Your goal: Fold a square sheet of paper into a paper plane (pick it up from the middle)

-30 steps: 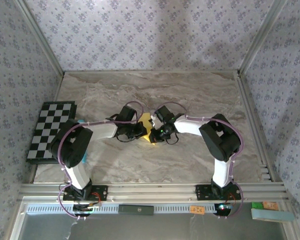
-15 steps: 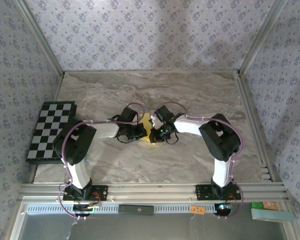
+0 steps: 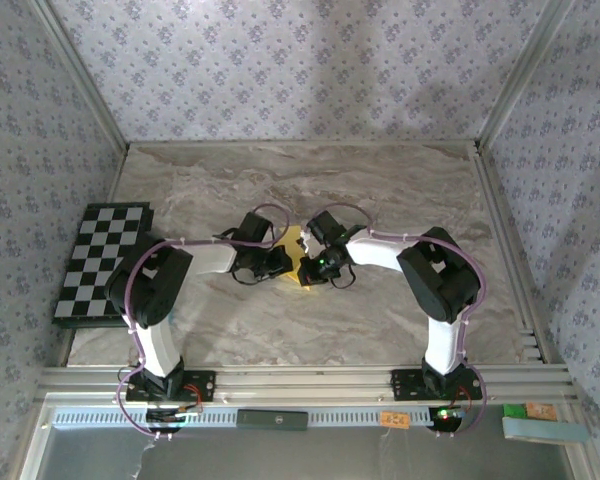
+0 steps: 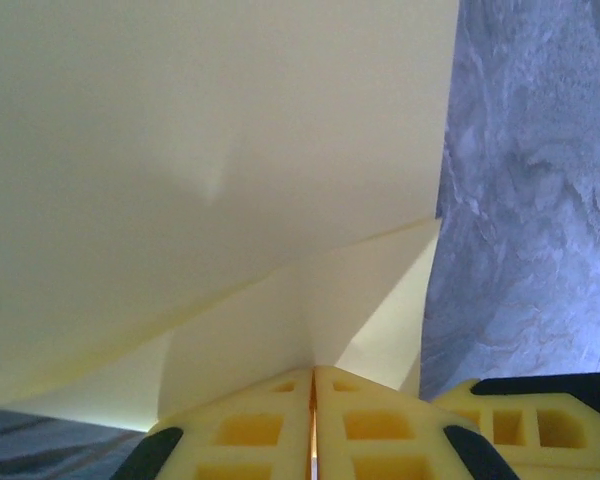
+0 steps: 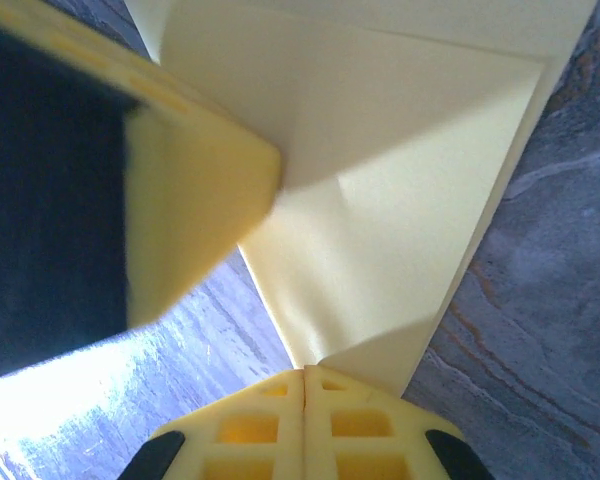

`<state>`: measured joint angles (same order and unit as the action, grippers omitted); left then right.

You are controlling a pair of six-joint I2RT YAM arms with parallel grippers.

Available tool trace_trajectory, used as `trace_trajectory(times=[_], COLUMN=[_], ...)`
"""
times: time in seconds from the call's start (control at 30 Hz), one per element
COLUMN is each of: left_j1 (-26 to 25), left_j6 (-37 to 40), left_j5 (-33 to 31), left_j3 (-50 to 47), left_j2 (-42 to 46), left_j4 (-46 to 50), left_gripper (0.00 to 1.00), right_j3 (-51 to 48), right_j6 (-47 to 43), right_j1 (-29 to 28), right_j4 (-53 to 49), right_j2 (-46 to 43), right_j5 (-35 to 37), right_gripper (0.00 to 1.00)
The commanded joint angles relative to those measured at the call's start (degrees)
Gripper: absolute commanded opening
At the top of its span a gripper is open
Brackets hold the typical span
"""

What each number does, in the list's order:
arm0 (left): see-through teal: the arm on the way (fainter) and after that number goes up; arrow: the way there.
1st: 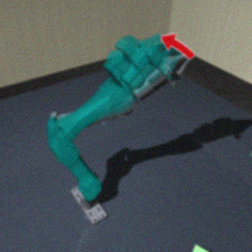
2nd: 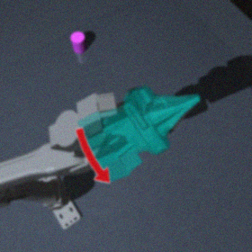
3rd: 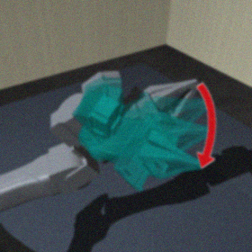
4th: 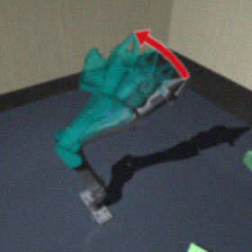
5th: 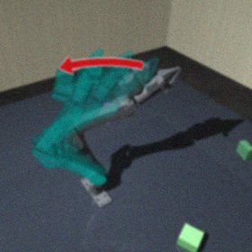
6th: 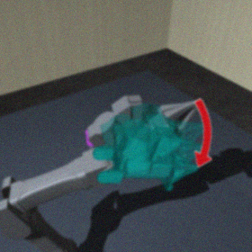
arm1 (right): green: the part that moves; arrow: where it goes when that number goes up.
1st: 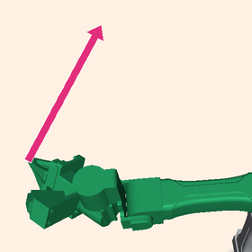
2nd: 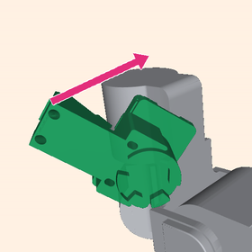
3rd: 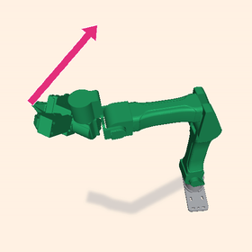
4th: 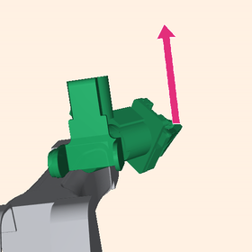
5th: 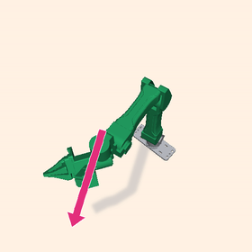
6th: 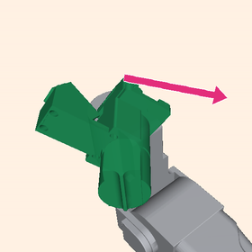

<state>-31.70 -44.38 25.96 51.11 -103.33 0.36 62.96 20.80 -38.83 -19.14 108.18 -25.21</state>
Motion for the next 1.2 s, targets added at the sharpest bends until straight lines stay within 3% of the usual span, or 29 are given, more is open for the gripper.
trace_trajectory(times=[0.0,0.27,0.37,0.73,0.93,1.17], left_j1=[3.7,11.92,12.81,8.73,5.37,3.44], left_j6=[3.49,6.6,7.9,0.55,-3.72,-5.61], left_j5=[-1.92,0.41,0.35,-2.22,-0.39,1.25], left_j3=[-1.26,-1.66,0.32,-2.14,-3.33,-1.37], left_j2=[-1.09,-0.81,1.56,15.3,13.74,8.05], left_j4=[1.22,0.09,3.06,5.08,0.65,-2.63], left_gripper=[0.12,0.14,0.14,0.2,0.21,0.15], right_j3=[-2.33,-2.67,-2.28,2.49,1.49,2.71], right_j6=[0.55,1.7,2.22,5.56,5.55,7.3], right_j1=[0.31,0.68,0.62,0.42,0.1,0.07], right_j4=[-9.78,-9.89,-9.12,-1.74,2.46,2.22], right_j2=[4.04,4.23,4.0,-2.0,-7.79,-5.89], right_j5=[7.29,6.83,5.99,0.37,1.82,6.45], right_gripper=[0.0,0.0,0.0,0.02,0.13,0.13])
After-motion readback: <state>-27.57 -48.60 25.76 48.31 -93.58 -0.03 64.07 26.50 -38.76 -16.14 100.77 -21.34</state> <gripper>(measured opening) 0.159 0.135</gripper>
